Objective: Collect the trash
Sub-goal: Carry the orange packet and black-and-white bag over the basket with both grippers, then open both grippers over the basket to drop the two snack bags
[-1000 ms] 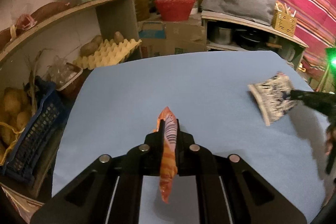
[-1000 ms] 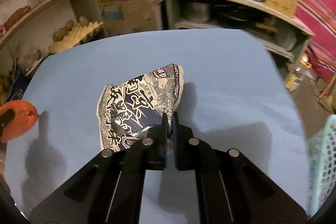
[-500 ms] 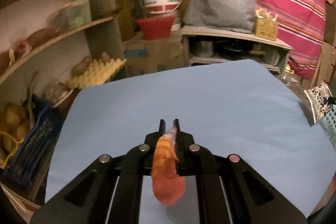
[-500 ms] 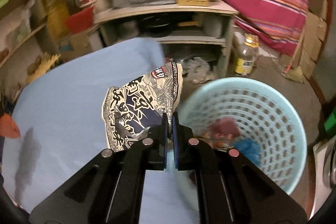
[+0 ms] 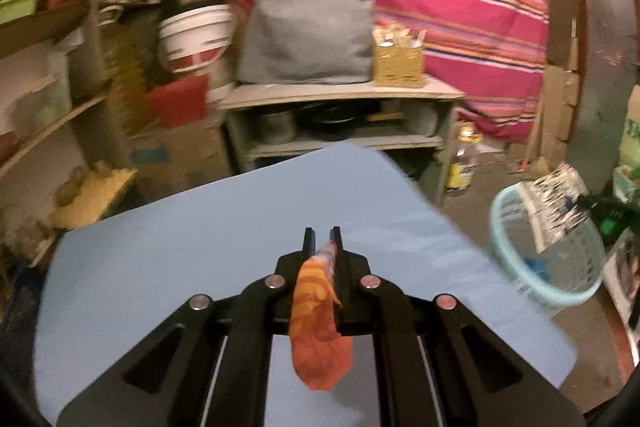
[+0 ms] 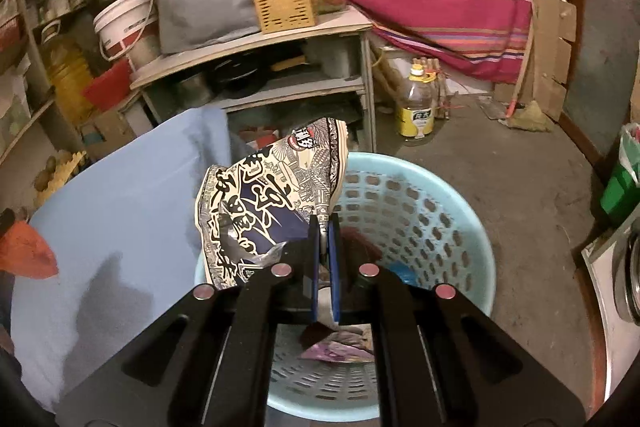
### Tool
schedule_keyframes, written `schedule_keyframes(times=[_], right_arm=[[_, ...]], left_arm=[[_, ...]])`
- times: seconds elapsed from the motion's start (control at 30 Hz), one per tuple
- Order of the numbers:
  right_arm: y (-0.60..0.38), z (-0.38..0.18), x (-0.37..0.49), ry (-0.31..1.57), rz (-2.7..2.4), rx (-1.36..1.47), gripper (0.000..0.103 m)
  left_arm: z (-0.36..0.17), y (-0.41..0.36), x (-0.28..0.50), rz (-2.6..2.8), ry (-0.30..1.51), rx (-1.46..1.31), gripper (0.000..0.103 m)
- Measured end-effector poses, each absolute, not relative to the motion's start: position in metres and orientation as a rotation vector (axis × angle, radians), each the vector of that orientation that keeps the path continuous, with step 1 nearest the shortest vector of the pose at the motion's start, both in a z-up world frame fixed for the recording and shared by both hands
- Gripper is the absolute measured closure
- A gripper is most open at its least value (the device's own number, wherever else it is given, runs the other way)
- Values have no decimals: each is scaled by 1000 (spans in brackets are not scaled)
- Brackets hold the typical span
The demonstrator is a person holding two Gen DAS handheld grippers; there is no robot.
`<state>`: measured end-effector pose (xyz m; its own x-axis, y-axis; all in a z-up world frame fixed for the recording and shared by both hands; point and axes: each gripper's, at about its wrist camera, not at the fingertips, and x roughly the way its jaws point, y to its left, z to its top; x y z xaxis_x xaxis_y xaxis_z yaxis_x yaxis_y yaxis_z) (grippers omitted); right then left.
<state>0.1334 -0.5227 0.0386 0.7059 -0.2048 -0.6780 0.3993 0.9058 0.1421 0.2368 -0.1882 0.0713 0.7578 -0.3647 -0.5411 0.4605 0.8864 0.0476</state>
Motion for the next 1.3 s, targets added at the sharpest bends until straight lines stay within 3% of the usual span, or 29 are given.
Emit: schedule_keyframes(times=[0.6,0.97,1.03,1.07,1.1,1.13,1.3], right_arm=[[-589,31,95,714,-470,393,98],[-603,21,93,746,-478,410,97],[-605,19,94,750,-478,412,98],[-605,18,96,754,-479,412,97],[-605,18,97,756,-479,412,98],[-604,18,98,757,-478,413,98],[-597,19,103,760,-469,402,98]], left_arm=[[71,-404,215,-740,568,161,95],[22,-441,237,-744,710,198,94],[19,-439,237,-742,720,207,88],[19,-437,236,-738,719,208,69],[19,-434,234,-728,713,206,41],[22,-431,231,-715,691,198,32],[30,-418,224,-720,672,195,31]])
